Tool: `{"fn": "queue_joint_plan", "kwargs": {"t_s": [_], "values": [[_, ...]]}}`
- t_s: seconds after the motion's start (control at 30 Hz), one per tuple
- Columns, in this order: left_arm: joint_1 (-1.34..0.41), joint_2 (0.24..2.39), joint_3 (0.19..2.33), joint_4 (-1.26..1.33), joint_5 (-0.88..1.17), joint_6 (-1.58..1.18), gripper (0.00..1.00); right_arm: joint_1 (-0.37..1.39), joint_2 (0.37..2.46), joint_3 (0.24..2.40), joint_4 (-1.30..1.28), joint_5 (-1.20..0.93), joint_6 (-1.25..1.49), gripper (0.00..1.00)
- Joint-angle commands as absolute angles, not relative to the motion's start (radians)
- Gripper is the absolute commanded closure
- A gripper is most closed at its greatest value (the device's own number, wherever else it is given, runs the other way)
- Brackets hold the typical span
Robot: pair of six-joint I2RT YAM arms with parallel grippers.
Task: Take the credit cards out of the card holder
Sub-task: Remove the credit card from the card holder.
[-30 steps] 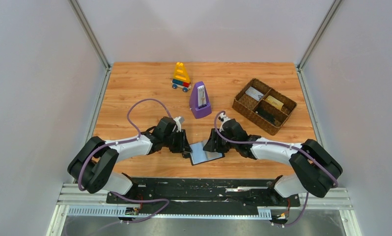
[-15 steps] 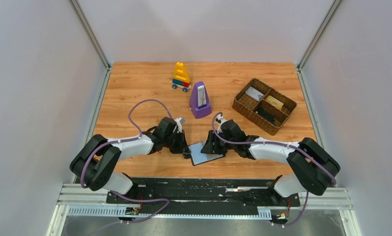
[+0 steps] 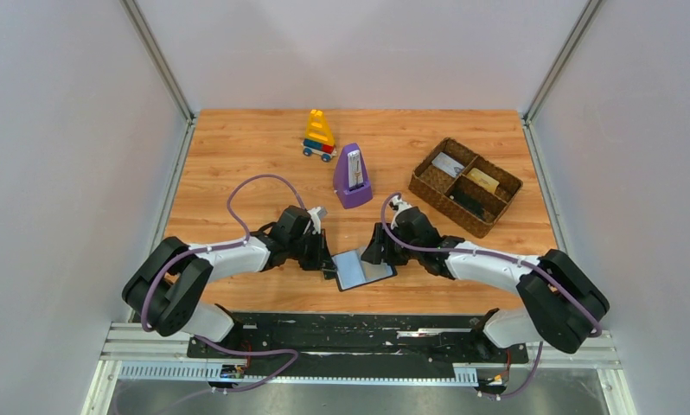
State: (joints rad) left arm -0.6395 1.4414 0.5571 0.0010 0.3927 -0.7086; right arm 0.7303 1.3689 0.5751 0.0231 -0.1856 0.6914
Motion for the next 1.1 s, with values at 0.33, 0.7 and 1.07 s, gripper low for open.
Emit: {"fn": "queue_joint_plan", "kwargs": {"t_s": [0.33, 0.7, 1.07], "values": [[-0.64, 1.46, 0.577, 0.031, 0.404, -0.672, 1.0, 0.729, 1.465, 0.583, 0.071, -0.193, 0.67, 0.47], [-0.64, 1.475, 0.58, 0.037, 0.405, -0.667, 1.0, 0.758, 1.503, 0.577, 0.199, -0.357, 0.745, 0.5], [-0.64, 1.448, 0.576, 0.03, 0.393, -0.674, 1.0, 0.794, 1.463, 0.57, 0.308, -0.472, 0.801, 0.52]]}}
